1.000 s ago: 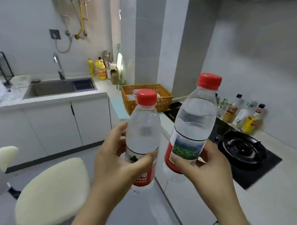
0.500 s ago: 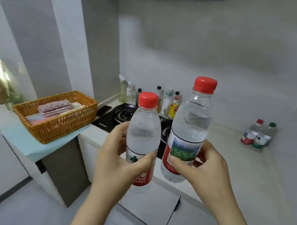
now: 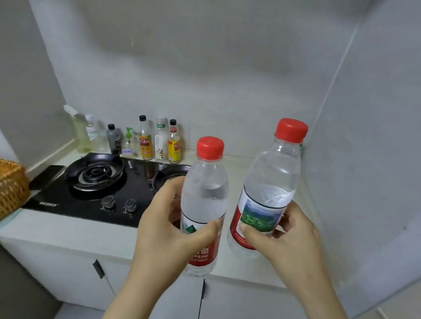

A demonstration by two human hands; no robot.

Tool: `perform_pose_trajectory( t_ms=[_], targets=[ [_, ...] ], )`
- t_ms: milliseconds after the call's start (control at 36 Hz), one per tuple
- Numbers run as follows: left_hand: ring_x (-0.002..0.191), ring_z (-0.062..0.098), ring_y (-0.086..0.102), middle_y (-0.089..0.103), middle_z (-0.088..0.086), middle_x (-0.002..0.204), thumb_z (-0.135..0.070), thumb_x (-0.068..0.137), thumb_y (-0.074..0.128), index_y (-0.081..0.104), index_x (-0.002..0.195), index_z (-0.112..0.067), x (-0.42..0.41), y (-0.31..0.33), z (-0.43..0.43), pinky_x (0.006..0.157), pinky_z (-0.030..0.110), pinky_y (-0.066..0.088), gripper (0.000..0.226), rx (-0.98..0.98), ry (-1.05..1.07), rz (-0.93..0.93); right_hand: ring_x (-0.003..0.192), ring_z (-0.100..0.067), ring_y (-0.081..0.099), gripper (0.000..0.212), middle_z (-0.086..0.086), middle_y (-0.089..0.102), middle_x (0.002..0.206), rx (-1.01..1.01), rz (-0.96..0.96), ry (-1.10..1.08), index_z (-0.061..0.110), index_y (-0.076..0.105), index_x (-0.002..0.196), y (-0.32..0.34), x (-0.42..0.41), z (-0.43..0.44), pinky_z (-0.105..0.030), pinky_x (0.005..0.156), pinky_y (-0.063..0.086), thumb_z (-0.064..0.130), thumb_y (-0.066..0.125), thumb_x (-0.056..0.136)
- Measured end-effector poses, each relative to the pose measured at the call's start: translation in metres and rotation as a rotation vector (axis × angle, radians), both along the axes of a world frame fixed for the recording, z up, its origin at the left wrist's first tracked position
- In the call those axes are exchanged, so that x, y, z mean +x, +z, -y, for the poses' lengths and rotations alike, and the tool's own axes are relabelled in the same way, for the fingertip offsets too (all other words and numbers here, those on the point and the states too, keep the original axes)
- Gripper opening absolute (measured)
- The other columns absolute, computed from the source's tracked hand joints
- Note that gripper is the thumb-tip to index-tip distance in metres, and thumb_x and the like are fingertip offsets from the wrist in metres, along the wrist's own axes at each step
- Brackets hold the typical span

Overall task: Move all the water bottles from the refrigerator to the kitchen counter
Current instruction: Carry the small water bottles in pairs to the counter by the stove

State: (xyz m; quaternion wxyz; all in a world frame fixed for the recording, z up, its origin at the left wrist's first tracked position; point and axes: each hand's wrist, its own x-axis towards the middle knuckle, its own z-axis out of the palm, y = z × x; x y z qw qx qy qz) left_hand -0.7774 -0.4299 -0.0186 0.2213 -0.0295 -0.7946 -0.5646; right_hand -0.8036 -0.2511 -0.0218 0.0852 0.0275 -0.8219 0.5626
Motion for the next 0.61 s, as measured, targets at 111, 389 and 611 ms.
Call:
perform_pose_trajectory(
  t_ms=[111, 389, 611],
  targets=[
    [0.09, 0.003, 0.068, 0.07, -0.016, 0.099, -0.018, 0.059, 0.084, 0.058, 0.109, -0.037, -0.032, 0.0, -0.029, 0.075, 0.015, 0.052, 0.06, 0.012, -0.033, 0.001, 0.077, 0.002, 0.066, 0.043, 0.023, 0.069, 0.083, 0.018, -0.012, -0.01, 0.035, 0.06, 0.09, -0.001, -0.028, -0.031, -0.022, 0.066, 0.052, 0.027, 0.082, 0.053],
    [0.089, -0.001, 0.066, 0.068, -0.022, 0.097, -0.021, 0.057, 0.082, 0.056, 0.099, -0.051, -0.109, 0.002, -0.103, 0.075, 0.011, 0.05, 0.058, 0.002, -0.06, -0.015, 0.078, 0.001, 0.067, 0.047, 0.023, 0.07, 0.084, 0.017, 0.001, -0.012, 0.037, 0.061, 0.091, -0.001, -0.103, -0.104, -0.017, 0.063, 0.053, 0.032, 0.081, 0.05],
    [0.09, -0.003, 0.065, 0.068, -0.024, 0.096, -0.019, 0.057, 0.087, 0.056, 0.103, -0.044, -0.151, -0.009, -0.131, 0.073, 0.007, 0.048, 0.06, -0.014, -0.063, 0.045, 0.075, -0.002, 0.068, 0.043, 0.02, 0.07, 0.082, 0.017, 0.04, -0.05, 0.035, 0.061, 0.088, -0.012, -0.144, -0.133, -0.033, 0.07, 0.058, 0.028, 0.083, 0.051]
  ],
)
